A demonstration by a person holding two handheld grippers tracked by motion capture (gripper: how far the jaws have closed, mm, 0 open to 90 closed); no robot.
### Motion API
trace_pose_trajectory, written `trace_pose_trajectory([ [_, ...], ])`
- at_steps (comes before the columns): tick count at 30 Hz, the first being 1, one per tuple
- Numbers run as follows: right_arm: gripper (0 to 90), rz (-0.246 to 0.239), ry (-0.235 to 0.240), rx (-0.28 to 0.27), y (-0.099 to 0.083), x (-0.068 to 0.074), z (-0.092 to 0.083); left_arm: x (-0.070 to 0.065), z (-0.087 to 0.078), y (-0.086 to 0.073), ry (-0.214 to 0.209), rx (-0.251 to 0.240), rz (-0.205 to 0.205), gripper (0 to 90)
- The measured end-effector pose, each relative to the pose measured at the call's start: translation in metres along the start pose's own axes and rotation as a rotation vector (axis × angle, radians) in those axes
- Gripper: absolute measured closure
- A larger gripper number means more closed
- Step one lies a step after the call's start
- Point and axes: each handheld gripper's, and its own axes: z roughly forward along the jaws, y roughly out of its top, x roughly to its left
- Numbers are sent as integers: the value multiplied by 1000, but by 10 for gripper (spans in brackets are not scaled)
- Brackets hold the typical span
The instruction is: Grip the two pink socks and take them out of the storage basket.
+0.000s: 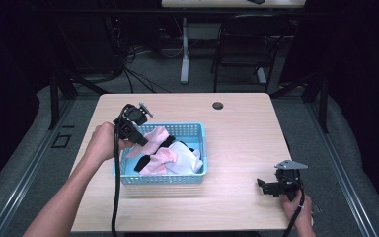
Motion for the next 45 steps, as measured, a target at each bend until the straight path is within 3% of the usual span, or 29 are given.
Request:
trace_pose_trajectory([
  [18, 0, 0, 0, 0, 0, 0, 0, 16, -34, -8, 48, -27, -31, 854],
  [31, 0, -1, 0, 0, 0, 0, 0, 41, -57, -35, 90, -53, -120, 854],
  [45, 0, 0, 1, 0, 0, 0, 0, 64, -69, -68, 116, -60, -192, 854],
])
